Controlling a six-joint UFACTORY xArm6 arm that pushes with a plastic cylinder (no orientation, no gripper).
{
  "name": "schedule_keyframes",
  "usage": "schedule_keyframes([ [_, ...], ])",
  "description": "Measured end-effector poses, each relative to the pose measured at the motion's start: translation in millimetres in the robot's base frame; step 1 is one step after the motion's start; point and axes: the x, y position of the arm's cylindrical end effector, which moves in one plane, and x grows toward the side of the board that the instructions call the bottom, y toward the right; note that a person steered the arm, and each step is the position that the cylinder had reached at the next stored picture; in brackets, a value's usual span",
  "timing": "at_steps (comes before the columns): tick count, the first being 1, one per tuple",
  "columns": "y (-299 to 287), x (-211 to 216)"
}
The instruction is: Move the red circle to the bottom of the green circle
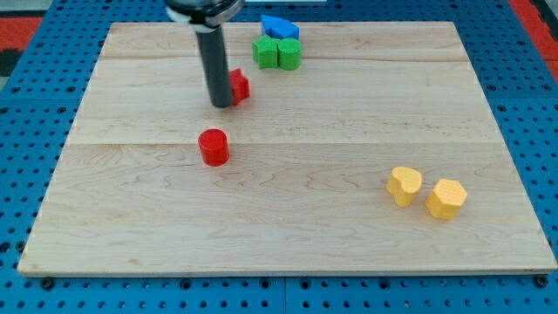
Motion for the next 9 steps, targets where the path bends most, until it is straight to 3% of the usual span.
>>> schedule_keyframes([
  [1,29.8,-19.7],
  [2,32.7,19.8],
  [3,65.3,123.8],
  [4,13.4,154.4],
  [5,-30.3,130.4],
  [8,39.1,5.2],
  [9,56.0,0.0],
])
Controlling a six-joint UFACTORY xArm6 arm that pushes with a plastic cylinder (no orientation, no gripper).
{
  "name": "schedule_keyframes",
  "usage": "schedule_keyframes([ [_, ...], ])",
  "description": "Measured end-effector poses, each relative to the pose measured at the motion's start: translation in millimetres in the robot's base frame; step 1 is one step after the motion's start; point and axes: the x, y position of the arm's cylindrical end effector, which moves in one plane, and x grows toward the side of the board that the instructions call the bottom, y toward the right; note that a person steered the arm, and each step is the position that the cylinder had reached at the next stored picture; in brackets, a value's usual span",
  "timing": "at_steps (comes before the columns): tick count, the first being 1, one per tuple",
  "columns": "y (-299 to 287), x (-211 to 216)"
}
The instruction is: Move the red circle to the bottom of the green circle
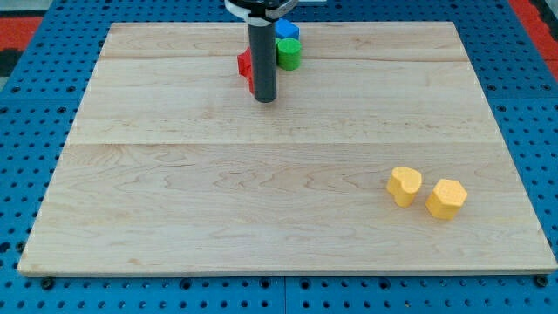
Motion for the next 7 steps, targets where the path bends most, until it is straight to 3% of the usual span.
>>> schedule_keyframes([
  [2,-48.2,5.4],
  [3,-16.1,-23.7],
  [4,6.7,-25.9],
  [5,6.7,-18.9],
  [6,55.8,3.0],
  [7,89.1,-1.5],
])
